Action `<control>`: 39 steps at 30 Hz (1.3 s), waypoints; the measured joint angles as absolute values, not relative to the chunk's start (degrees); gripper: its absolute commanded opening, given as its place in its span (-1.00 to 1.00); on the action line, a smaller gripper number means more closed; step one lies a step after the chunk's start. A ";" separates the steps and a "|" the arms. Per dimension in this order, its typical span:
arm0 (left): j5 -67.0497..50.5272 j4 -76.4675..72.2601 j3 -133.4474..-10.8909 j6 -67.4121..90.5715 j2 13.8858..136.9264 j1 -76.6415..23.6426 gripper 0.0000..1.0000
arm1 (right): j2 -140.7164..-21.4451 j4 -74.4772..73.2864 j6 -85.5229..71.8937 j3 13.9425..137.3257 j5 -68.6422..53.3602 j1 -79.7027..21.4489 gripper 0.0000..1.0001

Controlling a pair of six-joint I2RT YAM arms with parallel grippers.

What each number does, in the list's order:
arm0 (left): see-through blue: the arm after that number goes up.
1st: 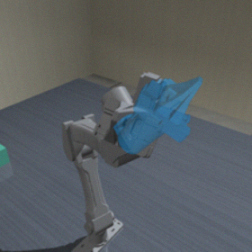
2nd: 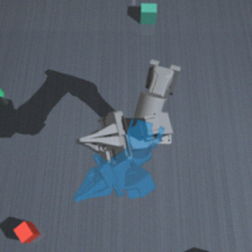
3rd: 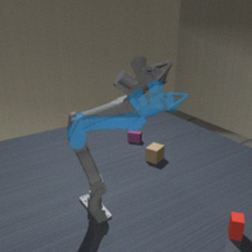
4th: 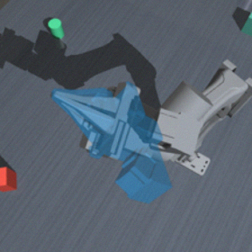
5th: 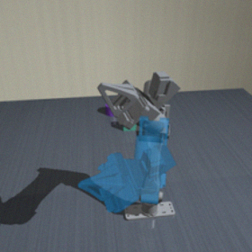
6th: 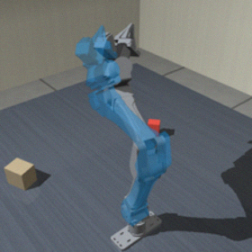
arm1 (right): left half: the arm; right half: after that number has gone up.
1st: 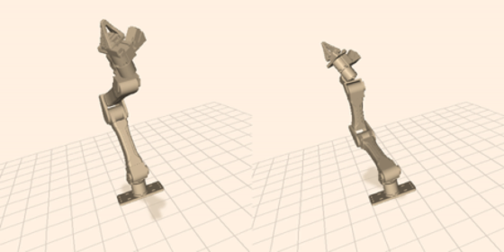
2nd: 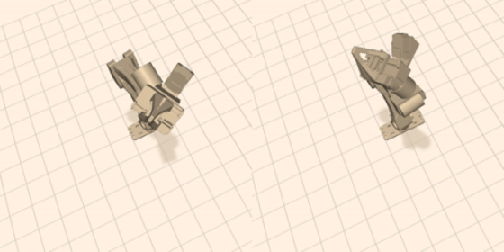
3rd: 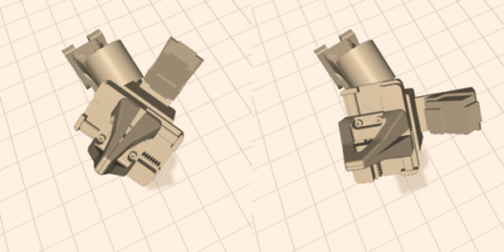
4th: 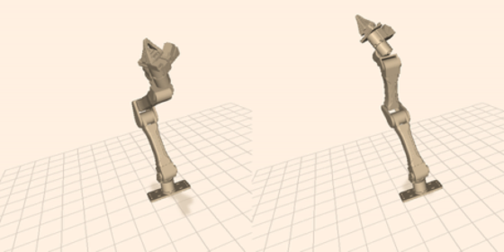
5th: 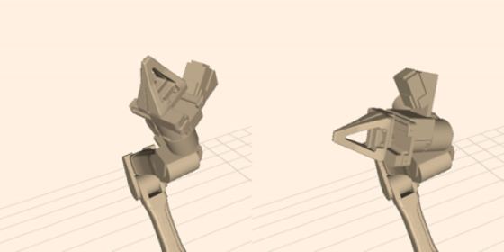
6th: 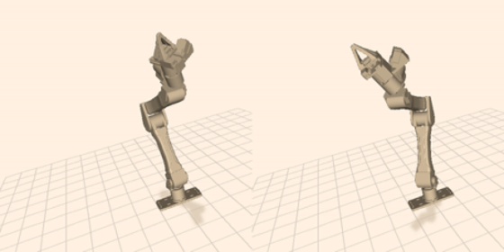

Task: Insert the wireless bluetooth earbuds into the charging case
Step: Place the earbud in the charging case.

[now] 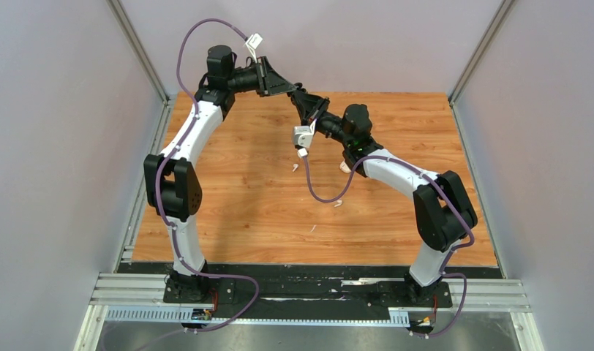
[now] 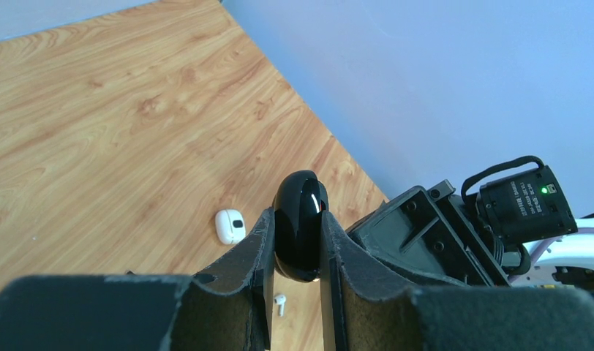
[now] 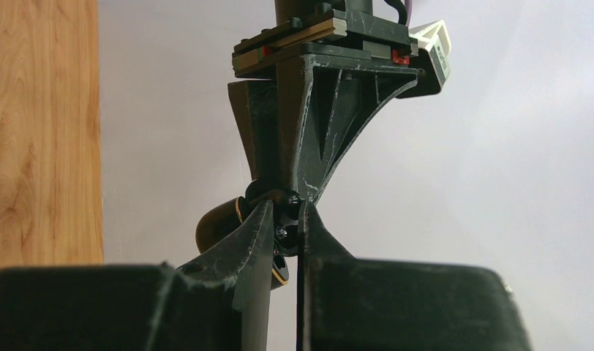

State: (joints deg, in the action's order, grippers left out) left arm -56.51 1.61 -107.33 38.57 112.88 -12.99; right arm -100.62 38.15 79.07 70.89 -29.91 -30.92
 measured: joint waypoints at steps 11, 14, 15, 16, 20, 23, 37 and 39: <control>-56.60 1.39 -107.33 38.74 113.34 -12.99 -1.00 | -100.60 36.60 81.06 70.87 -30.02 -30.92 -0.63; -56.60 1.39 -107.33 38.72 113.45 -12.99 -1.00 | -100.60 36.18 81.30 70.87 -29.78 -30.92 -0.41; -56.47 1.30 -107.33 38.72 113.49 -12.95 -1.00 | -100.60 35.94 81.25 70.87 -29.50 -30.92 -0.39; -56.47 1.17 -107.33 38.72 113.49 -12.84 -1.00 | -100.60 35.75 81.10 70.89 -29.34 -30.92 -0.38; -56.40 1.02 -107.33 38.70 113.51 -12.67 -1.00 | -100.42 34.85 80.44 70.89 -28.88 -30.92 -0.27; -56.42 1.02 -107.33 38.70 113.71 -12.67 -1.00 | -100.07 33.34 79.53 71.48 -28.56 -30.89 -0.23; -56.55 0.64 -107.33 38.74 113.91 -12.69 -1.00 | -97.89 19.05 68.58 78.43 -30.61 -29.80 0.15; -56.64 0.45 -107.33 38.74 113.93 -12.69 -1.00 | -96.64 15.81 66.52 78.74 -31.62 -29.47 0.18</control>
State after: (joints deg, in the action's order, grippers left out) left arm -56.64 0.45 -107.33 38.74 113.93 -12.69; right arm -96.64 15.81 66.52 78.74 -31.62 -29.47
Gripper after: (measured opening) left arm 0.300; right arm 0.565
